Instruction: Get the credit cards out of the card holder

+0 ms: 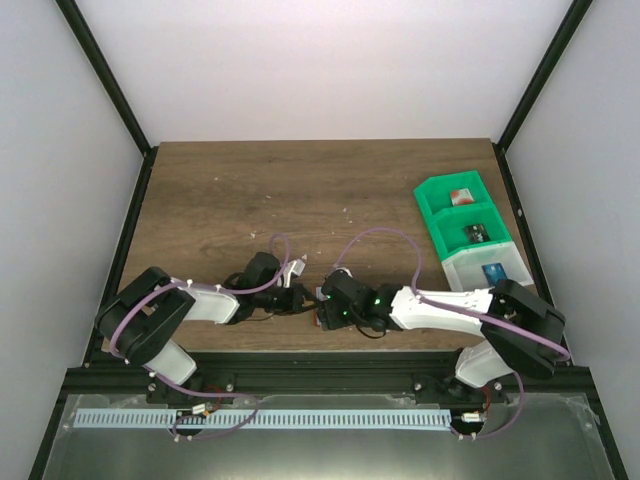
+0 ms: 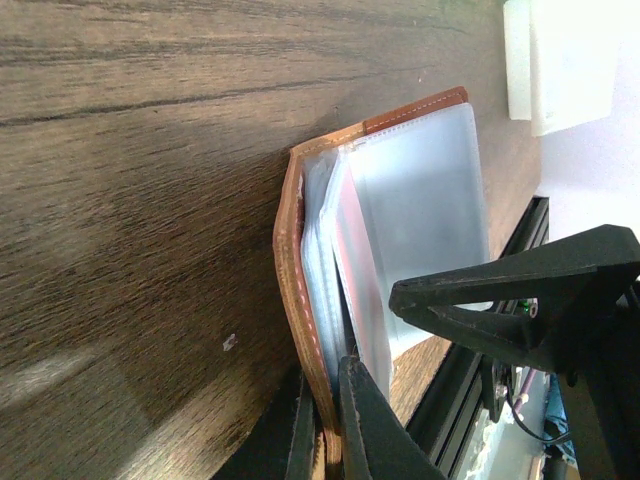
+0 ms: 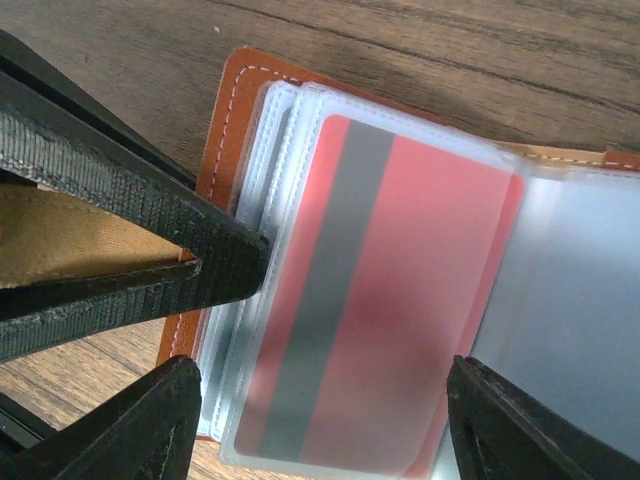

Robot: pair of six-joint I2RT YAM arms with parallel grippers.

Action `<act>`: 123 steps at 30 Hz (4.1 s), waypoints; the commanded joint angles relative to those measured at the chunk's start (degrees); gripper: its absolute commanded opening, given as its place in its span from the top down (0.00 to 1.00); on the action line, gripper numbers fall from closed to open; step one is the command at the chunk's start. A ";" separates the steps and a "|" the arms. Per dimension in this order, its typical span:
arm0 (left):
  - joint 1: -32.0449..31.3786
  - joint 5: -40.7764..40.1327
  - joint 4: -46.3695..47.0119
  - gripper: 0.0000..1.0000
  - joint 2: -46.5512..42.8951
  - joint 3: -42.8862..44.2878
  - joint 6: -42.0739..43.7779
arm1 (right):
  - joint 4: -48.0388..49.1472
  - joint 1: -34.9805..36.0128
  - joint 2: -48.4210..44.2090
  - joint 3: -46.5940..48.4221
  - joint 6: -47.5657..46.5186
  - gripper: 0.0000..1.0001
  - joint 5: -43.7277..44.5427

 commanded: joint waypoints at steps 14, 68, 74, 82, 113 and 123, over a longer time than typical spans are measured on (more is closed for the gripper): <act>-0.31 -4.52 -5.79 0.69 -0.86 0.63 1.93 | 0.29 1.06 3.18 1.63 -0.57 0.34 3.71; -3.41 -14.92 -10.20 1.00 1.17 3.29 3.82 | -1.99 1.15 -1.58 -1.10 1.38 0.35 8.95; -3.37 -15.38 -10.96 1.00 1.55 3.37 4.16 | -3.60 1.16 -3.17 -1.11 1.37 0.36 9.93; -3.42 -16.48 -12.25 1.00 1.90 3.59 4.72 | -7.07 1.17 -6.32 -1.66 2.07 0.37 12.00; 2.38 -19.40 -19.84 1.00 -2.13 5.40 10.12 | -11.00 -2.00 -18.10 -5.61 3.38 0.48 12.24; 2.14 -14.38 -20.73 0.65 -12.17 7.78 6.75 | -3.65 -5.21 -17.40 -4.32 -0.78 0.80 6.72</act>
